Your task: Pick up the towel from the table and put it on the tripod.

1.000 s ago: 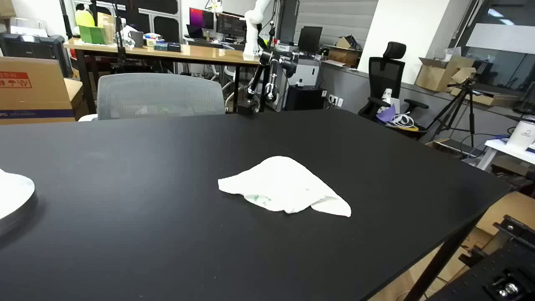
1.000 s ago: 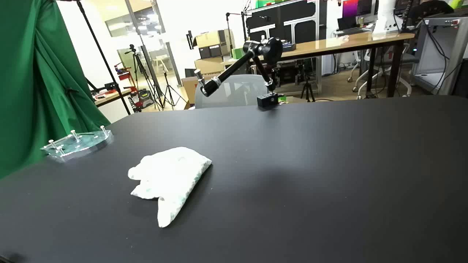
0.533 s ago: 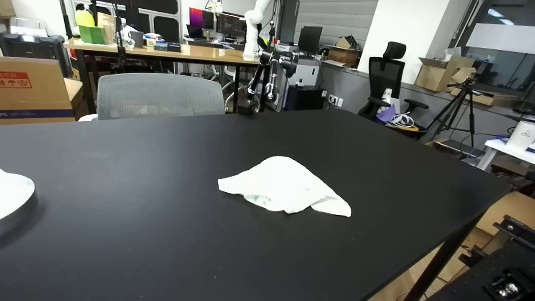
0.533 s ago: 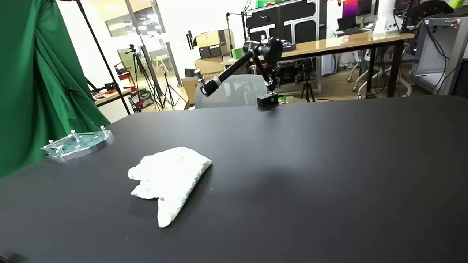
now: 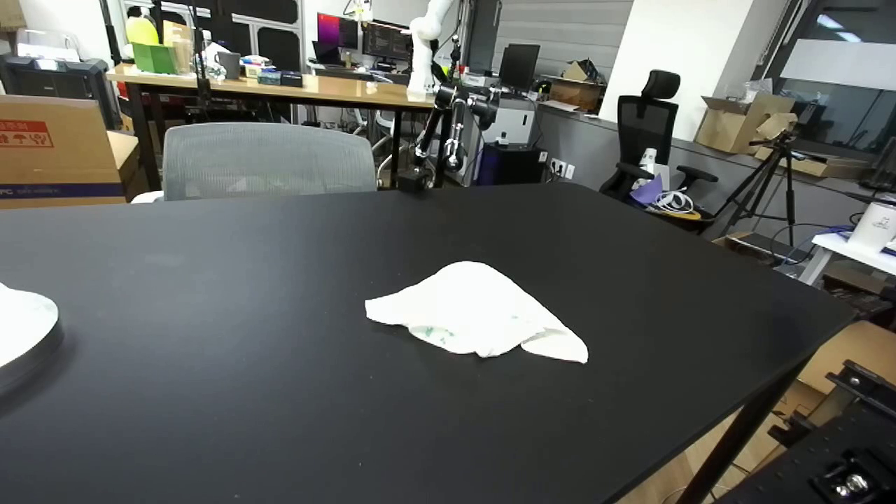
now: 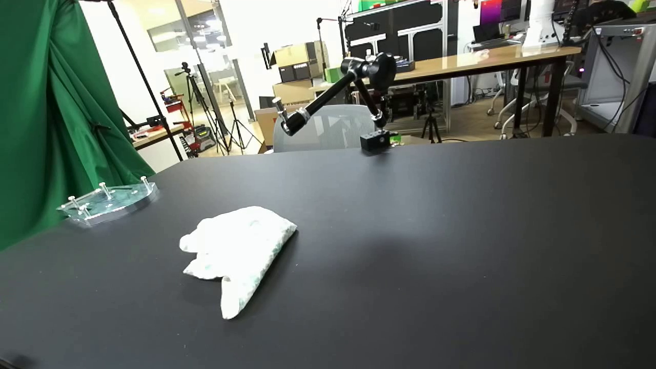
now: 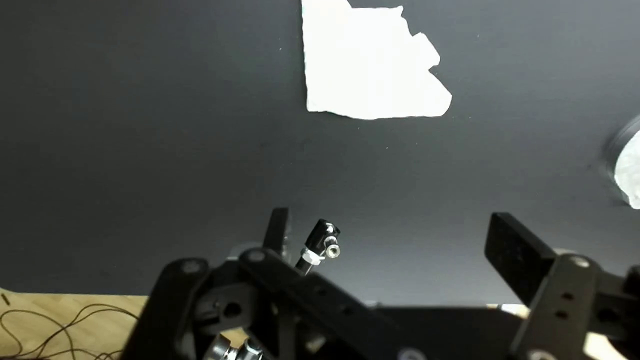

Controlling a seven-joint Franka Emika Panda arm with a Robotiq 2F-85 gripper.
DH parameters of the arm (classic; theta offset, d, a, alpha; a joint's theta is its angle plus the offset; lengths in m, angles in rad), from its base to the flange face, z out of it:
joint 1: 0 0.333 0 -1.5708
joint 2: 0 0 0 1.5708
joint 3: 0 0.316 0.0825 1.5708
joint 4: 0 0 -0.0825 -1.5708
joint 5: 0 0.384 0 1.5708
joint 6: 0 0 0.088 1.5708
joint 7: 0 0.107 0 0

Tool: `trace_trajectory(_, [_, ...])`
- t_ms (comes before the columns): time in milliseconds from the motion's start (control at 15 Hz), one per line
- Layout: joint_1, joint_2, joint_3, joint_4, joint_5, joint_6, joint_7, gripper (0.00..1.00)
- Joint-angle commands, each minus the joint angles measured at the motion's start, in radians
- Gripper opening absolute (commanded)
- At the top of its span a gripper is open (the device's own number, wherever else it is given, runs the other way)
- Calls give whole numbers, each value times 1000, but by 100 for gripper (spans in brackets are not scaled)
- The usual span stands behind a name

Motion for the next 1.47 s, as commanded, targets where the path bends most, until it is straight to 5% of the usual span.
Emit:
trace_trajectory(0, [-20, 62, -7, -41, -37, 125, -15, 100])
trace_trajectory(800, [-53, 519, 4, -67, -145, 337, 17, 100])
trace_trajectory(1400, [-12, 672, 21, -74, -119, 408, 9, 100])
